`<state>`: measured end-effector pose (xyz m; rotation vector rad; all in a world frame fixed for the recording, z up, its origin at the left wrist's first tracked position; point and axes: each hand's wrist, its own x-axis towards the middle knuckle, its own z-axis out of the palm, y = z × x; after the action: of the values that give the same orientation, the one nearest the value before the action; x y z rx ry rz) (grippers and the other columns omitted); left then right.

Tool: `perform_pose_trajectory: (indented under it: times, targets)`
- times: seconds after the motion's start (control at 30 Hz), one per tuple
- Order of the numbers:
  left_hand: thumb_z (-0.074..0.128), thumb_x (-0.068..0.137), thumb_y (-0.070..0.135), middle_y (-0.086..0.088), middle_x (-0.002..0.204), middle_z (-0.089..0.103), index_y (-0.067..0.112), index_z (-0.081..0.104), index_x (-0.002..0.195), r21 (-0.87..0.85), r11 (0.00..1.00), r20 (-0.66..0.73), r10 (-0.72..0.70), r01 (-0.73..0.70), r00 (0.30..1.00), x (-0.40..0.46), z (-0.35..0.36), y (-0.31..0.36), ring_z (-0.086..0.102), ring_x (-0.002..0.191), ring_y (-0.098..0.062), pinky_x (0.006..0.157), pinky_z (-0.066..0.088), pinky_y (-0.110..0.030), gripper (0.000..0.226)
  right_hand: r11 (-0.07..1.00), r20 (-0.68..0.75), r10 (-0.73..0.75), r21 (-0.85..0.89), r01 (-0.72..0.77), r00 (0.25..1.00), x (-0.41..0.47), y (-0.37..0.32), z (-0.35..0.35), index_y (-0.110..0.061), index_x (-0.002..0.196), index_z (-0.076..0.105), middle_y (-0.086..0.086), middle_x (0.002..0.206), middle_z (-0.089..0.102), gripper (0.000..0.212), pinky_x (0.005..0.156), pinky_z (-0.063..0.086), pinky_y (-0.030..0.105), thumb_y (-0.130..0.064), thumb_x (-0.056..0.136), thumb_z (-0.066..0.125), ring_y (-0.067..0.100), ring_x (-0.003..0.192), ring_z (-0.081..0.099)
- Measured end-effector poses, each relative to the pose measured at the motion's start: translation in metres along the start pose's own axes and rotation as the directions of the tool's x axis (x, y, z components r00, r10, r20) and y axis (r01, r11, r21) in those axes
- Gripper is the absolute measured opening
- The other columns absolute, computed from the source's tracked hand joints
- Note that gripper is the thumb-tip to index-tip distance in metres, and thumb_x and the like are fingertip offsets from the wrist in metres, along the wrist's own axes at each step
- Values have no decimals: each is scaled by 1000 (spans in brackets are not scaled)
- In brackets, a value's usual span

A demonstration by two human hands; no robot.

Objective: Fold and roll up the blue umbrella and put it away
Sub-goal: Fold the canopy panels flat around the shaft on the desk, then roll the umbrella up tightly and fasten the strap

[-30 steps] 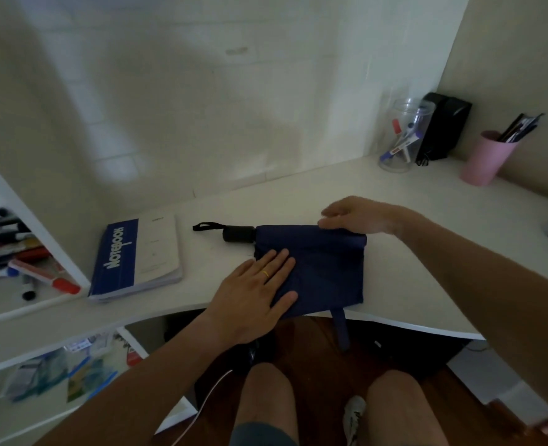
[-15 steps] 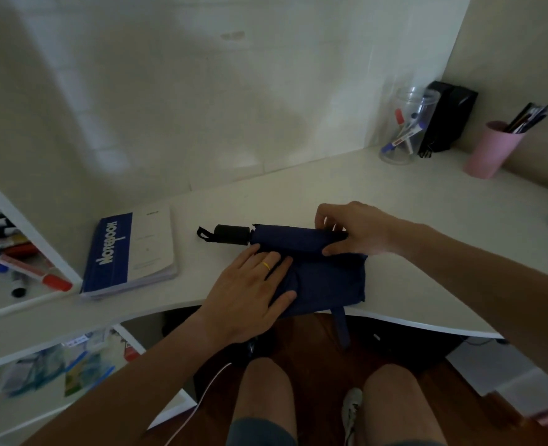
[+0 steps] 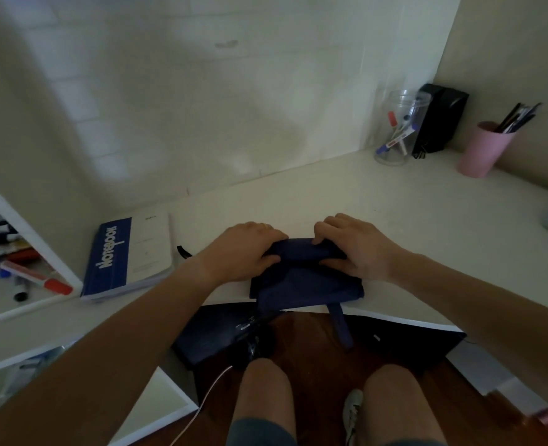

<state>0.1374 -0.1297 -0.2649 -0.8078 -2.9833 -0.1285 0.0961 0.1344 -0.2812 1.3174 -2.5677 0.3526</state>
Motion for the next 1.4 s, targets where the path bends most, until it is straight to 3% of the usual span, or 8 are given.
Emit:
perform_pose_trajectory:
  times: [0.13,0.37,0.47,0.6,0.83,1.13,1.27,1.4]
  targets:
    - [73,88,26,-6,110,60,15,60,120,58,996,-198,73,-63,978,0,7,5,57,95,-24,75,53,-41,37,877,226,205,390,-281,952,3,5,-19,-35,99,62,-11,109,66,10,94,51,41,-33,91,68,8,105,62]
    - [81,79,31,-4,107,59,21,62,109,-48,997,-216,44,-56,975,17,6,7,54,95,-21,78,50,-38,36,912,273,255,252,-325,928,6,15,-21,-31,131,52,-1,120,67,53,92,55,35,-22,85,77,15,103,66]
    - [69,88,47,-1,116,64,30,59,118,-227,973,-51,-44,31,998,26,-3,3,59,104,-19,88,50,-37,36,978,165,181,78,-195,970,4,17,-15,-24,132,57,-2,121,63,51,91,50,37,-24,85,75,18,105,61]
    - [66,91,45,1,118,69,25,60,130,-113,992,-60,-61,54,996,29,4,8,63,103,-20,89,53,-43,44,995,72,99,11,-100,992,-4,17,-9,-24,122,53,-2,115,55,48,78,50,37,-20,80,76,20,99,55]
    - [82,74,29,-5,98,62,16,63,104,79,996,-346,61,-36,936,28,24,22,60,87,-26,64,48,-36,38,874,222,221,387,-294,950,-12,26,-27,-38,109,64,-9,106,67,28,88,53,37,-17,91,68,11,96,64]
    - [71,92,32,7,110,72,28,66,99,-504,860,5,-90,80,996,26,-1,18,65,106,-10,96,53,-42,9,991,-130,136,35,-132,982,-42,-2,0,-27,105,65,-3,111,60,26,74,39,28,-14,83,72,20,90,54]
    - [77,87,36,4,122,69,32,55,131,-494,855,84,-133,157,988,24,-1,23,64,107,-13,92,52,-28,50,986,-199,166,20,-165,966,-59,-20,6,-25,109,69,1,129,60,18,86,44,26,-22,92,63,22,109,57]
    - [77,86,38,1,125,69,22,63,129,-365,922,104,-96,128,990,24,3,28,63,110,-17,96,52,-35,49,943,-227,331,43,-330,916,-94,-45,12,-20,123,67,3,146,52,48,103,49,39,-51,86,68,22,132,50]
